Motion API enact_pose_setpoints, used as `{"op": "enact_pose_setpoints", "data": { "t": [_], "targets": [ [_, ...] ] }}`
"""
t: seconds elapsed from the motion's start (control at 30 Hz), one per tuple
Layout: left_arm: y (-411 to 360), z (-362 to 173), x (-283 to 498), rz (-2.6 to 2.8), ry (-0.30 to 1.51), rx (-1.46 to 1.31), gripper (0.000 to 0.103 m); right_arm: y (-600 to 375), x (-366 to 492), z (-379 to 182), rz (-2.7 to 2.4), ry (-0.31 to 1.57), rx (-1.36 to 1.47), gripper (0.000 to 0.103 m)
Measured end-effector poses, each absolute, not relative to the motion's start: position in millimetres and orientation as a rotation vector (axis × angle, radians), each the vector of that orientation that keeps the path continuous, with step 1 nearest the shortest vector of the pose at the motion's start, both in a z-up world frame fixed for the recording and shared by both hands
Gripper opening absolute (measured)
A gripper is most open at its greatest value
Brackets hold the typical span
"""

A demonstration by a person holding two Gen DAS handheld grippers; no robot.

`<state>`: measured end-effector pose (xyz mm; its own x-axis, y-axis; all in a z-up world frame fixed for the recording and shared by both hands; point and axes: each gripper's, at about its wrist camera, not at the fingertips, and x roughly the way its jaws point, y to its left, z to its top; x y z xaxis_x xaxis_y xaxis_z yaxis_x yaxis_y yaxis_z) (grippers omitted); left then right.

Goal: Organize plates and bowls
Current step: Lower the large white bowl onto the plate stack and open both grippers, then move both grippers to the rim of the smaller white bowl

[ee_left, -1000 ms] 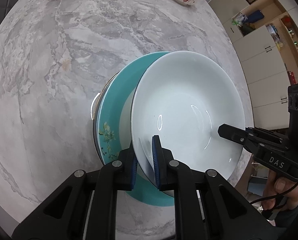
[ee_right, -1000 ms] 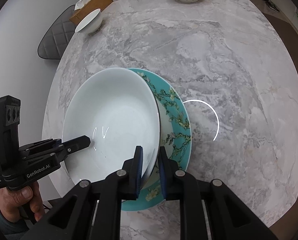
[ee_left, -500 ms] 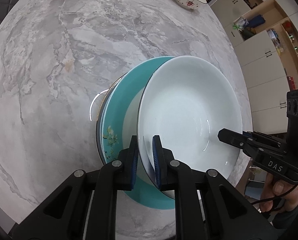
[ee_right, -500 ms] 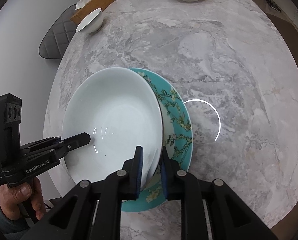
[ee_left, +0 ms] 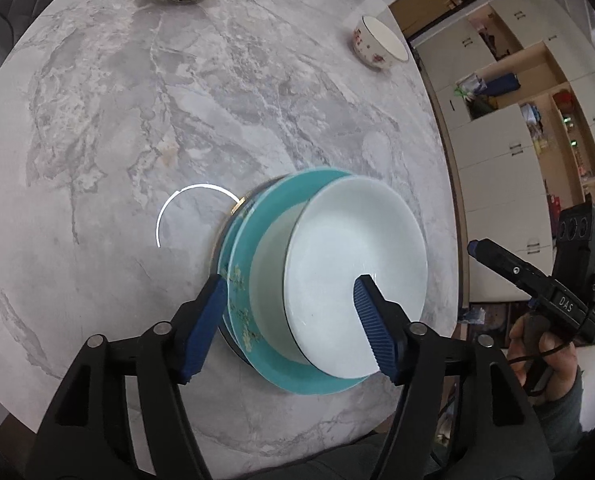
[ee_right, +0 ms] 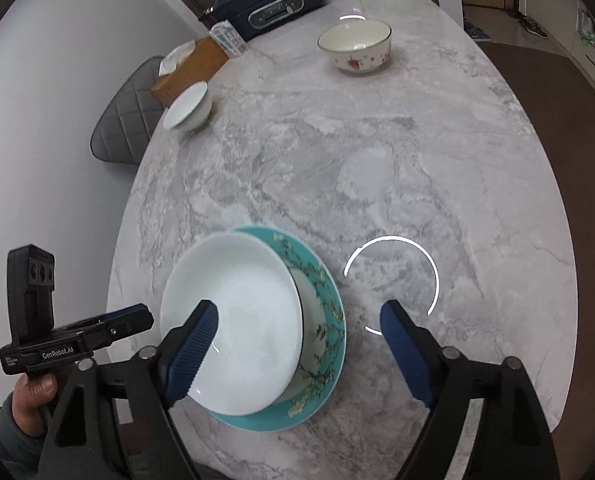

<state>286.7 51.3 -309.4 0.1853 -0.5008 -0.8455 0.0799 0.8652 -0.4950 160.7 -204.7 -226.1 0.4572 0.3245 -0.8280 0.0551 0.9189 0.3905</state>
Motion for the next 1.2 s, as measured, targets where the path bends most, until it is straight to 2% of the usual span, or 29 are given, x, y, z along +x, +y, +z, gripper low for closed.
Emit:
{"op": "enact_pose_setpoints", "data": {
  "t": [0.07,0.1,0.13,0.43,0.73,0.93,1.07,1.2],
  "targets": [
    [69.5,-301.1,301.2,-0.379,1.269,-0.419,0.079,-212.3,173.6,-213.9,0.189,1.049,0.417,0.103],
    [80.7,-297.6,311.4,-0.354,1.246,-0.455,0.088,-214.4,183.2,-207.3,0.208,1.023,0.423,0.103],
    [87.5,-296.3,321.6,-0.339,1.245,-0.477,0.103,-214.2,192.4,-202.7,0.228,1.010,0.421,0.103],
    [140.2,-264.6,420.9,-0.170,1.054,-0.412,0.103,-165.9,320.0,-171.1,0.375,0.975,0.302,0.103],
    [164.9,-281.8,543.9,-0.041,1.088,-0.410,0.103,-101.0,469.3,-193.6,0.429,1.046,0.283,0.100],
    [165.2,-310.6,611.2,-0.006,1.130,-0.385,0.102,-68.6,530.9,-223.1,0.421,1.106,0.251,0.086],
    [164.2,-330.5,641.6,0.010,1.160,-0.368,0.102,-56.8,553.0,-242.6,0.414,1.148,0.233,0.070],
    [163.3,-348.3,654.8,0.011,1.184,-0.357,0.102,-49.1,569.3,-257.8,0.412,1.177,0.243,0.066]
  ]
}}
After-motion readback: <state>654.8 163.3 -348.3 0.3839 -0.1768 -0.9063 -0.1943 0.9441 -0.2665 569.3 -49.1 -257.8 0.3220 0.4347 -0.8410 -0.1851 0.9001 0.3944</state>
